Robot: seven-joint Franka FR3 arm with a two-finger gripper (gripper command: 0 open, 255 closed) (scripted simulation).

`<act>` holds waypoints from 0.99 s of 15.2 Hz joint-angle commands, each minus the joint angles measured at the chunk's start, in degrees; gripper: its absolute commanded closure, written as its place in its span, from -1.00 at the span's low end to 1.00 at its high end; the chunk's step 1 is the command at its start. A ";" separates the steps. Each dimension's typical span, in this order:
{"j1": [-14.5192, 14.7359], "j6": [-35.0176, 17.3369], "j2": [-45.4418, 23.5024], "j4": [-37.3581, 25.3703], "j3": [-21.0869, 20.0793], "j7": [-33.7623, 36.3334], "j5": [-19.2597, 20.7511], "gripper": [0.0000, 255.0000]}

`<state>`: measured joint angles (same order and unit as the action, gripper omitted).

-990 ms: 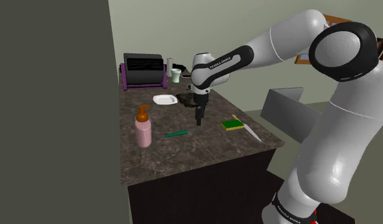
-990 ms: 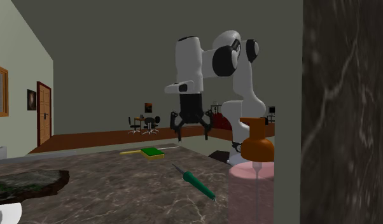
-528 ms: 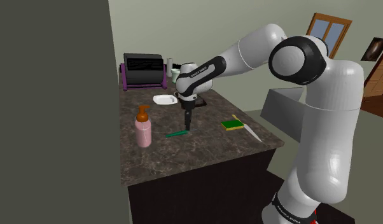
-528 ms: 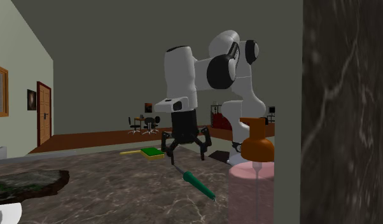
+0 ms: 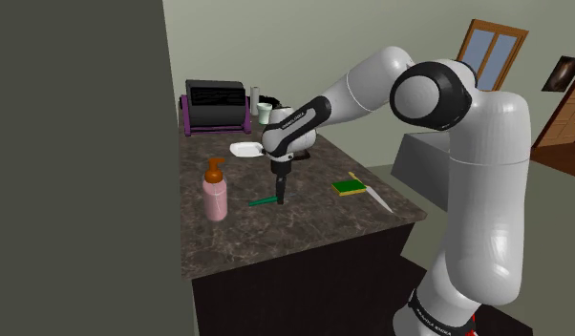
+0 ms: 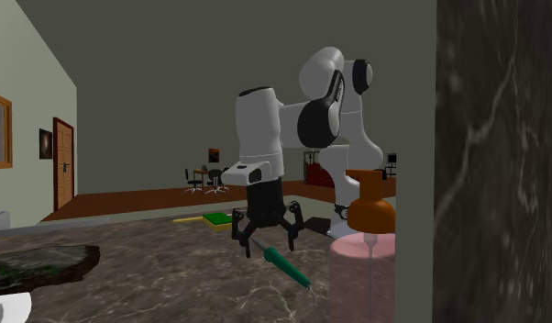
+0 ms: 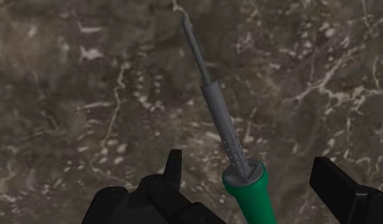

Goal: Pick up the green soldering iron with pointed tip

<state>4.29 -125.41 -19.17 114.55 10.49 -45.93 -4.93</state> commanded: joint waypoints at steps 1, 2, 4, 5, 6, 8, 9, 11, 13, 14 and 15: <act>-0.01 -0.27 -0.20 0.04 -0.03 -0.03 -0.06 1.00; 0.00 -0.29 -0.19 0.08 -0.03 -0.01 -0.05 1.00; 0.01 -0.33 -0.20 0.10 -0.04 -0.01 -0.06 1.00; 0.02 -0.31 -0.14 0.13 -0.03 0.00 -0.05 1.00; 0.00 -0.31 -0.13 0.14 -0.03 -0.02 -0.05 1.00; 0.01 -0.30 -0.10 0.16 -0.03 0.00 -0.04 1.00; 0.02 -0.29 -0.10 0.16 -0.03 0.00 -0.04 1.00; 0.05 0.40 0.29 -0.14 0.02 0.09 0.07 1.00; 0.12 1.68 1.24 -0.49 0.12 0.26 0.32 1.00; 0.15 2.32 1.70 -0.69 0.16 0.34 0.44 1.00; 0.18 2.98 2.14 -0.92 0.21 0.42 0.56 1.00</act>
<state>4.43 -123.11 -17.40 113.92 10.67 -45.61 -4.48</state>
